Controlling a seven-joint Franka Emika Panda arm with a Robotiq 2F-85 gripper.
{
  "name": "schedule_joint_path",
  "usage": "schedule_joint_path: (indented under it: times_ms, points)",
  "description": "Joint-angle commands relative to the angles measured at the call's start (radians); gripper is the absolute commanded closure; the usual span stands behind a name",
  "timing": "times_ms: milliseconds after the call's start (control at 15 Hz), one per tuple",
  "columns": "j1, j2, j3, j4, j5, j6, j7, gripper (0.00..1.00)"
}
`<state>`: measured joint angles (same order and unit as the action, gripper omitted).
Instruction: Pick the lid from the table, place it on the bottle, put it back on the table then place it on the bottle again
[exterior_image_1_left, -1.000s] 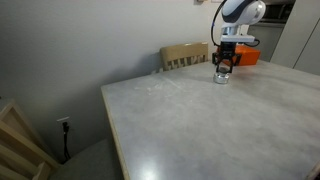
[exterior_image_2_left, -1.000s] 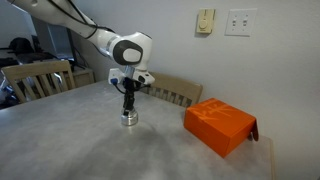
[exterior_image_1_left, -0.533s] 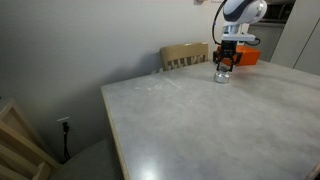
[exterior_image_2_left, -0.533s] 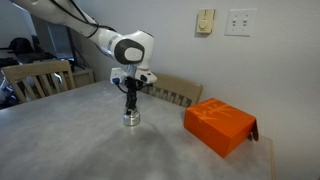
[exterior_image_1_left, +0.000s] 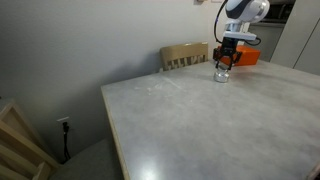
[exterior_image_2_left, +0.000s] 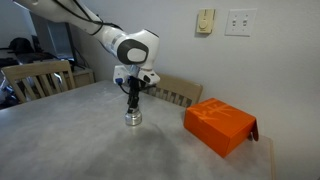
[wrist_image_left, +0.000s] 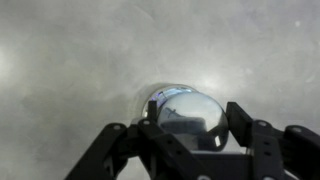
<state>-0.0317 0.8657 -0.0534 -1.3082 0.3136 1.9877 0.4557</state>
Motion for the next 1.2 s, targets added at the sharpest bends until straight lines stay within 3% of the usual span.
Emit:
schedule_joint_path:
  times_ms: [0,267,1133]
  points:
    - [-0.088,0.000,0.072,0.000,0.115,0.003,-0.103,0.56]
    - [-0.123,0.000,0.087,-0.008,0.172,-0.007,-0.150,0.56]
    - [-0.118,-0.028,0.062,-0.046,0.154,-0.039,-0.115,0.56]
